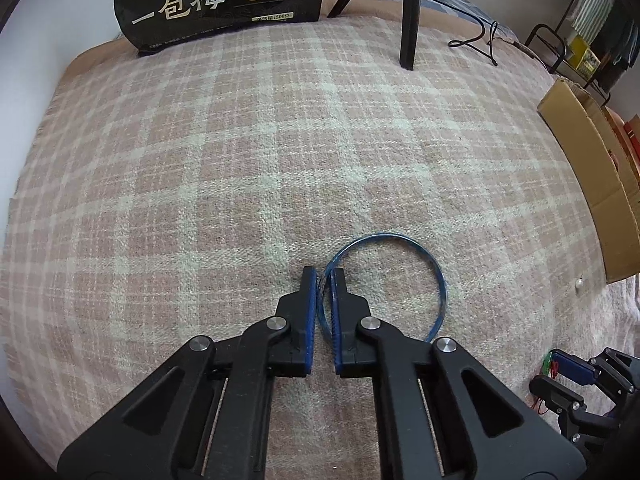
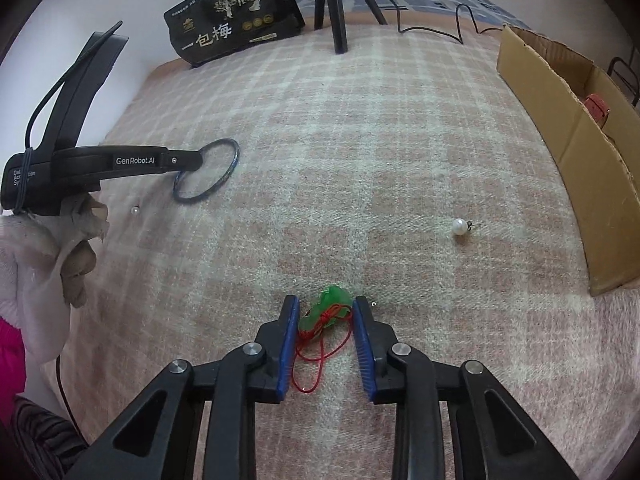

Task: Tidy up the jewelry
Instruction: 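Grasp the black ring with the left tool while the right tool grasps the green tassel pendant, then carry the black ring with the left tool while the right tool carries the green pendant to the box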

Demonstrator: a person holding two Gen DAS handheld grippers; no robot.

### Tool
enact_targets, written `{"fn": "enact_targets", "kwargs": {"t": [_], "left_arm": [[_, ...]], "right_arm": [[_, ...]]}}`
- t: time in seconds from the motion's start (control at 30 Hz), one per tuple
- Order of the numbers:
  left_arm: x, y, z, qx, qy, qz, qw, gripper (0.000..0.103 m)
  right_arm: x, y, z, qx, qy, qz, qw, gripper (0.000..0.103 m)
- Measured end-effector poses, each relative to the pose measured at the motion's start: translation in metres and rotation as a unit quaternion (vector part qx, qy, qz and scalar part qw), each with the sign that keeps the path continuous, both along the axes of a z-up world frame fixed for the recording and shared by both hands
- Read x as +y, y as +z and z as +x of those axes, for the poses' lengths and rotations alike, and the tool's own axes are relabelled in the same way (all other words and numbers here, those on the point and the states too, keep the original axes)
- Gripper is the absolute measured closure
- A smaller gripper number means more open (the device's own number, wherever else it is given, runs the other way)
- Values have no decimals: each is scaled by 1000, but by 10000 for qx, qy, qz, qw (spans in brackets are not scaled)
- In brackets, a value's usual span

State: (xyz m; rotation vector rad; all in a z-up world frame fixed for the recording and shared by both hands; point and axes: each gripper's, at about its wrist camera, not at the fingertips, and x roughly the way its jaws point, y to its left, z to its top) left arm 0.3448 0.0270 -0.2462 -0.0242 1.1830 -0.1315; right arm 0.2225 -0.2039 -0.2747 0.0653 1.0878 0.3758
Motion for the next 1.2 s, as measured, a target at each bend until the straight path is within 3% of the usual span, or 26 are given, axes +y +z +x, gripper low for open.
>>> {"fn": "enact_targets", "kwargs": {"t": [0.3, 0.4, 0.8, 1.2], "left_arm": [[13, 12, -8, -70, 128, -251, 9996, 101], [17, 18, -9, -138, 187, -335, 9992, 101], [25, 40, -16, -355, 259, -595, 9973, 101], [22, 73, -21, -673, 186, -897, 9935, 102]], "right_arm": [[3, 8, -10, -191, 143, -118, 9996, 78], [5, 15, -13, -316, 204, -160, 9992, 87], [2, 30, -19, -523, 249, -70, 9983, 87], [-11, 71, -25, -966, 153, 253, 9949, 87]]}}
